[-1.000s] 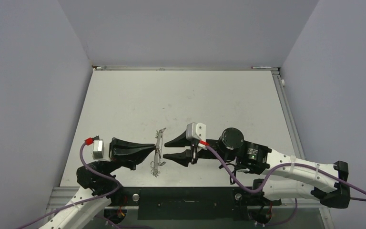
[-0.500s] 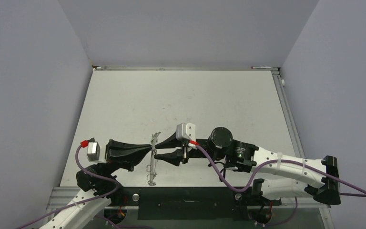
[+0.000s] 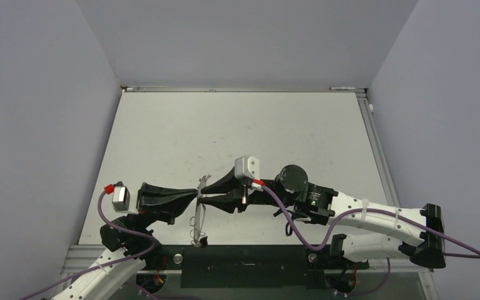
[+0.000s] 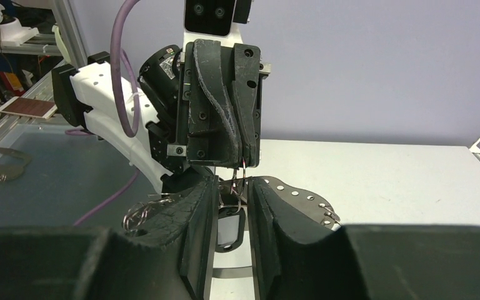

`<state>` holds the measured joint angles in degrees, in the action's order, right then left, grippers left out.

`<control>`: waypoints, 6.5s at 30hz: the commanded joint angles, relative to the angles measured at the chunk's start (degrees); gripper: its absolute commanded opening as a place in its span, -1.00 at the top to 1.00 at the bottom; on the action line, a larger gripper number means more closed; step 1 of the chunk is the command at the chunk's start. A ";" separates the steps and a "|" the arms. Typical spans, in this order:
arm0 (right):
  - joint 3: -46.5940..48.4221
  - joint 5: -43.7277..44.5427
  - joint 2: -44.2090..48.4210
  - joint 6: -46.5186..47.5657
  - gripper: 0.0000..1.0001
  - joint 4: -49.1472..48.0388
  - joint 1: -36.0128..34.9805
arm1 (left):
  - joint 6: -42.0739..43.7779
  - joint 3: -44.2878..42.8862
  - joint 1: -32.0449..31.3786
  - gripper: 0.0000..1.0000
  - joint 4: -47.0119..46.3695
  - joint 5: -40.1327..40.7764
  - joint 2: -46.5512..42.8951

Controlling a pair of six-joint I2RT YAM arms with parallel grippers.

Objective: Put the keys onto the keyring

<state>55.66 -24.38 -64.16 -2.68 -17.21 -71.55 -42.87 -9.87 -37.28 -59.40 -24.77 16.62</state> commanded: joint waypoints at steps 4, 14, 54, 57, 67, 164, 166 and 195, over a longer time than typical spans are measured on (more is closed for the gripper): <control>0.94 -2.43 -1.65 -1.32 0.52 -3.90 0.62 | -0.90 0.11 0.28 1.00 -4.10 1.77 0.16; 0.84 -3.69 -2.41 -2.47 0.67 -5.76 1.56 | -0.82 0.86 0.28 1.00 -4.32 2.07 0.08; 24.00 23.78 -7.24 4.45 0.90 33.56 -0.26 | 33.25 -17.59 0.28 -0.72 55.87 1.00 -2.73; 23.90 23.84 -7.24 4.44 0.90 33.71 -0.43 | 32.18 -17.02 0.38 -0.65 53.73 -1.67 -0.96; 24.99 24.11 -7.64 4.05 0.90 33.81 -0.91 | 34.78 -17.73 0.45 -0.29 55.50 -0.77 3.09; 44.20 11.31 -20.06 6.97 0.90 70.30 -2.09 | 45.05 -18.26 0.29 0.55 60.71 -12.24 1.95; 44.48 11.58 -20.08 6.93 0.90 70.36 -2.62 | 45.10 -18.34 0.28 0.61 60.71 -12.42 2.23; 39.05 18.22 -14.16 4.45 0.60 59.64 -5.33 | 40.72 -17.89 0.74 1.00 57.08 -13.01 -3.30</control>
<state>96.23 -8.12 -84.27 3.46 51.90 -76.36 0.75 -27.99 -37.89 1.89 -38.76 15.70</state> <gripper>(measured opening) 0.129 0.007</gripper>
